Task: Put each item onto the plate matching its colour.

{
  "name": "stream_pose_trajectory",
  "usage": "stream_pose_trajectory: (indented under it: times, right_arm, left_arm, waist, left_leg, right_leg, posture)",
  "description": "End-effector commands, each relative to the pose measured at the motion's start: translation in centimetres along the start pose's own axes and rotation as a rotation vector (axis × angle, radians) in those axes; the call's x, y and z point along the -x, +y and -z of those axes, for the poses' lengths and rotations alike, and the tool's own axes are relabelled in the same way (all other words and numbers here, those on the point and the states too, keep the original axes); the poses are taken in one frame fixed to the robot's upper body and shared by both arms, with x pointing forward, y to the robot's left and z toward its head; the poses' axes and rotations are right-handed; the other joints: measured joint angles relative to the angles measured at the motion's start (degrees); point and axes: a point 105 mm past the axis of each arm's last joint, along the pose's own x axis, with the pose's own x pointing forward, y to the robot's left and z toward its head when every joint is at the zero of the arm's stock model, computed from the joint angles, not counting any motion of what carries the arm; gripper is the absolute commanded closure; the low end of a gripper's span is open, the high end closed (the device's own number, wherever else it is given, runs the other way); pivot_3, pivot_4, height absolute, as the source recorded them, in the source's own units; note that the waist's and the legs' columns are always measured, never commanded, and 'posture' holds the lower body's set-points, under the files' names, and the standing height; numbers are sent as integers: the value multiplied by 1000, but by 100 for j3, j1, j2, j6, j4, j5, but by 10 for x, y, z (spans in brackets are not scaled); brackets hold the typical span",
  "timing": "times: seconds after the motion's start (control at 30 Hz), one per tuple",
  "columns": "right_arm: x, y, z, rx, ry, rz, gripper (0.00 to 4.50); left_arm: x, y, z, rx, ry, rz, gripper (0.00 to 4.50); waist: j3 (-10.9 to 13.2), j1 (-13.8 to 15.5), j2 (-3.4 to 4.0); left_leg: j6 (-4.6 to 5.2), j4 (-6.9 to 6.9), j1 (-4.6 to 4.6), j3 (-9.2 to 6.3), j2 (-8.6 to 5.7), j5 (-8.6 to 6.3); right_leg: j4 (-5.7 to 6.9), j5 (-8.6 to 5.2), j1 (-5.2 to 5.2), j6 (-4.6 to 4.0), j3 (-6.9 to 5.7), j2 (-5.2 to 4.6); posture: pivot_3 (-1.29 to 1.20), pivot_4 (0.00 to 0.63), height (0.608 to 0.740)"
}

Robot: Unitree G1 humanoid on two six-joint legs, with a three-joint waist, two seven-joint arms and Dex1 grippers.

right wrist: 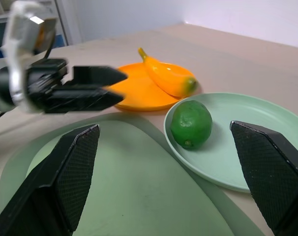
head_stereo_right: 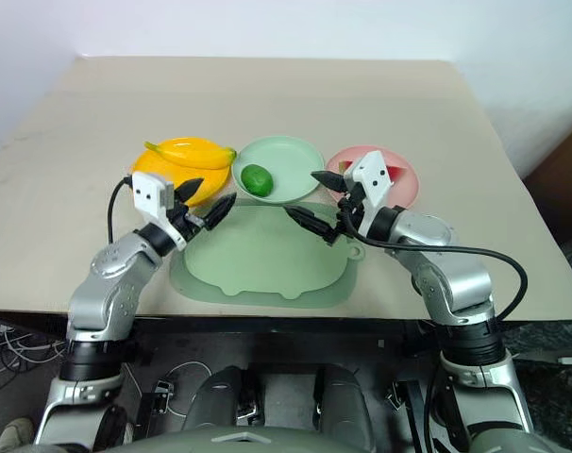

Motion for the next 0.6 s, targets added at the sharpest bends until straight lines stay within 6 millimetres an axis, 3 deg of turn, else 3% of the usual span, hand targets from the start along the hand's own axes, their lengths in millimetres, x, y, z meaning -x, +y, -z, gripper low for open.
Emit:
stream_pose_trajectory:
  times: [0.03, 0.23, 0.6]
  right_arm:
    - [6, 4, -17, 40, -53, 7, 0]
    - [3, 10, -18, 14, -69, -1, 0]
    - [15, 14, -5, -22, -33, -32, 0]
  left_arm:
    - [17, -10, -20, -73, -79, 47, 38]
    - [47, 0, -19, -90, -84, 16, 38]
    - [71, 13, -23, -87, -80, -18, 38]
  waist:
    - [0, -5, 1]
    - [0, -1, 1]
    - [-1, -1, 1]
  left_leg:
    - [0, -1, 0, 0, 0, 0]
    - [0, -2, 1, -2, 3, 0]
    - [7, -2, 0, -3, 2, -5]
  right_leg:
    - [0, 0, -1, 0, 0, 0]
    - [0, -1, -1, -1, 1, 0]
    - [-3, -1, -1, -1, -1, -4]
  posture:
    - [0, 150, 695]
    - [0, 150, 695]
    - [0, 150, 695]
